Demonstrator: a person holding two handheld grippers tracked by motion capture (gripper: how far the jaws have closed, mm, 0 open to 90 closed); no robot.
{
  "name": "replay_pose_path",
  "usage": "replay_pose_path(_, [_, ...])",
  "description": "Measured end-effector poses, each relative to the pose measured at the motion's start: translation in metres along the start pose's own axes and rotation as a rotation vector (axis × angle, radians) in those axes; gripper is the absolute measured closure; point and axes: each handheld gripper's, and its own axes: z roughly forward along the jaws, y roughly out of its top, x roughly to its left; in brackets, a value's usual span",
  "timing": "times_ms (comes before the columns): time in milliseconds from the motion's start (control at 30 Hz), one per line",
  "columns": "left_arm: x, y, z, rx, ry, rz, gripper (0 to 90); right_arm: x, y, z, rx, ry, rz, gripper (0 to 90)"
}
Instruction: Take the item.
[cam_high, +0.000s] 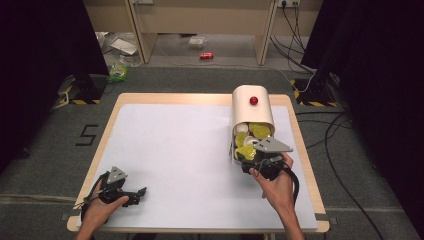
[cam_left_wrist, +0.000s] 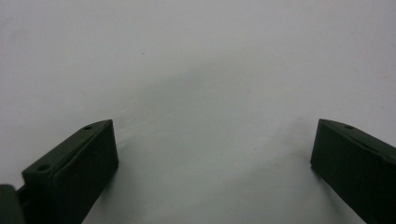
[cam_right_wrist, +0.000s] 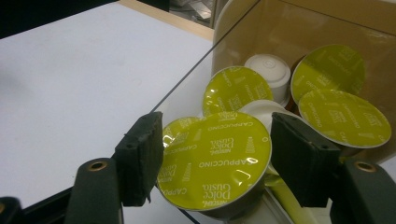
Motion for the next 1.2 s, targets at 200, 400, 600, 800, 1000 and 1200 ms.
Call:
replay_pose_path(200, [0.0,0.0,0.0,0.0,0.0,0.0,0.0,0.001,0.001,0.001,0.008,0.009,-0.002,42.5])
replay_pose_path(400, [0.0,0.0,0.0,0.0,0.0,0.0,0.0,0.0,0.002,-0.002,-0.014,-0.002,-0.001,54.5])
replay_pose_path(600, [0.0,0.0,0.0,0.0,0.0,0.0,0.0,-0.005,0.002,-0.004,-0.028,0.003,0.015,56.3])
replay_pose_path(800, [0.0,0.0,0.0,0.0,0.0,0.001,0.0,-0.012,0.004,-0.001,-0.045,-0.009,0.019,56.5])
replay_pose_path(1000, [0.0,0.0,0.0,0.0,0.0,0.0,0.0,-0.019,0.006,-0.011,-0.073,0.001,0.041,49.1])
replay_pose_path(1200, [0.0,0.0,0.0,-0.001,0.0,0.0,0.0,-0.02,0.008,-0.027,-0.072,0.029,0.021,43.8])
